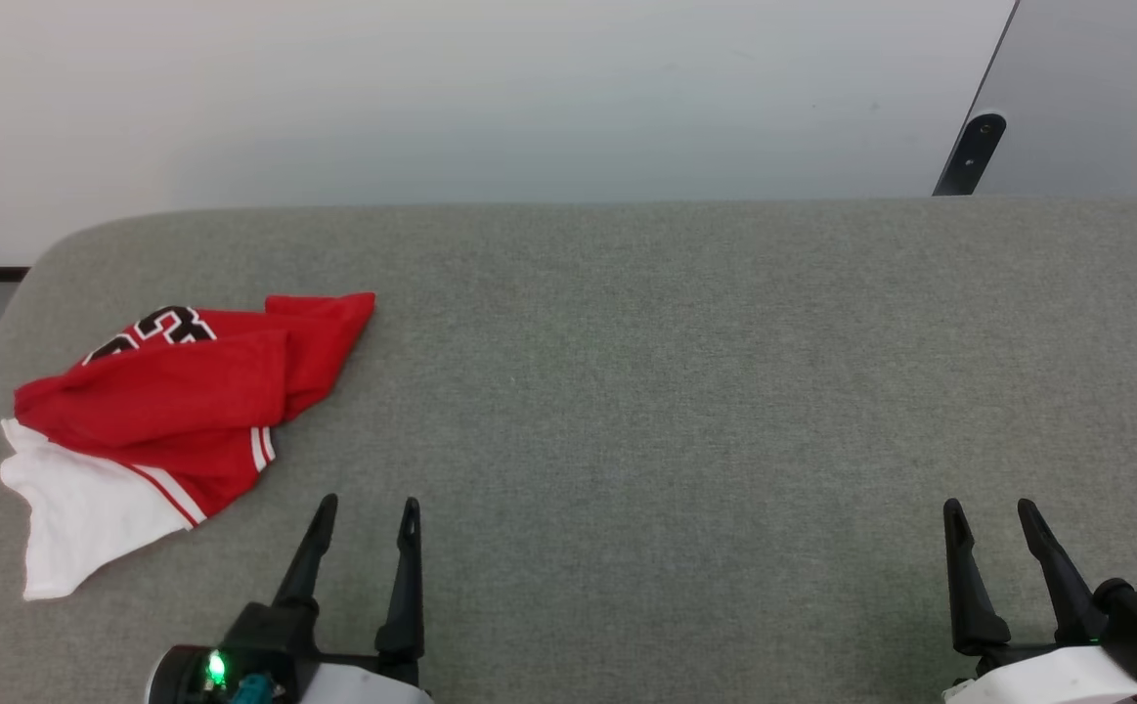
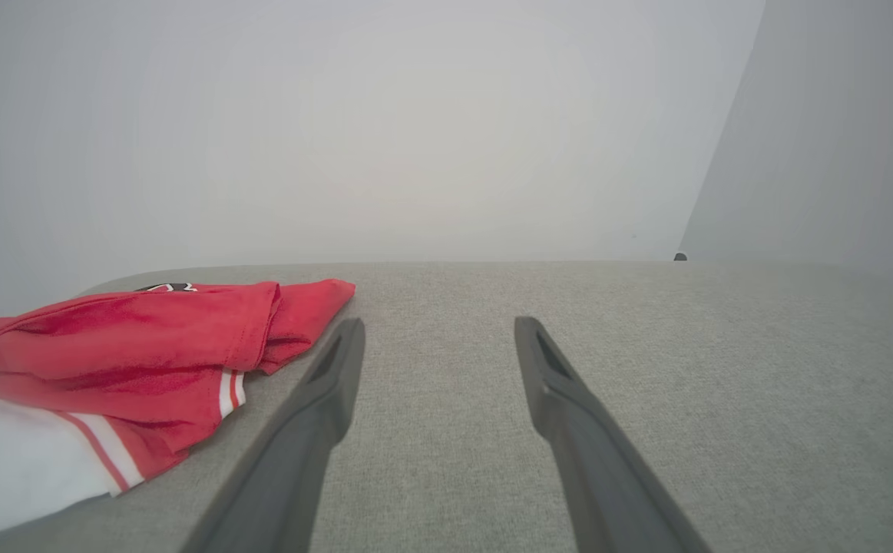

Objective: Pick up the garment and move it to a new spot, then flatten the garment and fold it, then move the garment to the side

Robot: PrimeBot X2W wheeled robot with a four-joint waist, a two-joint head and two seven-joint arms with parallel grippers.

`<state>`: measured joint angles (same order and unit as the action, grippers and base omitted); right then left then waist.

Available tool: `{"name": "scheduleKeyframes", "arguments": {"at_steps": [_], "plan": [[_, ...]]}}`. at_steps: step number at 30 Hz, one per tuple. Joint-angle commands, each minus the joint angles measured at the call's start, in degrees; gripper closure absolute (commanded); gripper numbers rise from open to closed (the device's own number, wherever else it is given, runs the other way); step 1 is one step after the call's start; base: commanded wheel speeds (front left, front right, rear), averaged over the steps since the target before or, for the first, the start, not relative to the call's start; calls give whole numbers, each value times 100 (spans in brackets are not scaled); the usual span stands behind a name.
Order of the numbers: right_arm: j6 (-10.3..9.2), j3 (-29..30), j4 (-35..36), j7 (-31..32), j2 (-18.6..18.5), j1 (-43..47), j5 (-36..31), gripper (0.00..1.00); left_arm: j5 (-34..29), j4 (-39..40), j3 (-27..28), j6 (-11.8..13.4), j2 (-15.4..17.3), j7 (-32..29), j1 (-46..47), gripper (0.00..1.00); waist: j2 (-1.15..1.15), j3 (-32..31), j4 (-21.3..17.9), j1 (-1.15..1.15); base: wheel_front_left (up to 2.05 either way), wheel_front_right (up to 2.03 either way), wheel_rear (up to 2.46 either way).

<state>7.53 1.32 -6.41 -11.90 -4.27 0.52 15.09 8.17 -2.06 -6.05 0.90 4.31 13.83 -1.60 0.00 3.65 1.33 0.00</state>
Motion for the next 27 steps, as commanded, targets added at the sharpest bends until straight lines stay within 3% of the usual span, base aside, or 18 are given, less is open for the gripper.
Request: {"name": "scheduleKeyframes", "arguments": {"at_steps": [1, 10, 27], "plan": [[-7, 17, 27, -59, 18, 71, -123, 0, -140, 36, 20, -34, -6, 57, -58, 0, 0, 4, -1, 0, 0, 0, 0], [-8, 60, 30, -175, 46, 119, -421, 0, -467, 50, 67, -96, -67, 144, -109, 0, 0, 32, -1, 0, 0, 0, 0], [-8, 131, -45, -232, 86, 134, -351, 0, -368, -80, 194, -200, -133, 137, -173, 0, 0, 1, -9, 0, 0, 0, 0]]}}
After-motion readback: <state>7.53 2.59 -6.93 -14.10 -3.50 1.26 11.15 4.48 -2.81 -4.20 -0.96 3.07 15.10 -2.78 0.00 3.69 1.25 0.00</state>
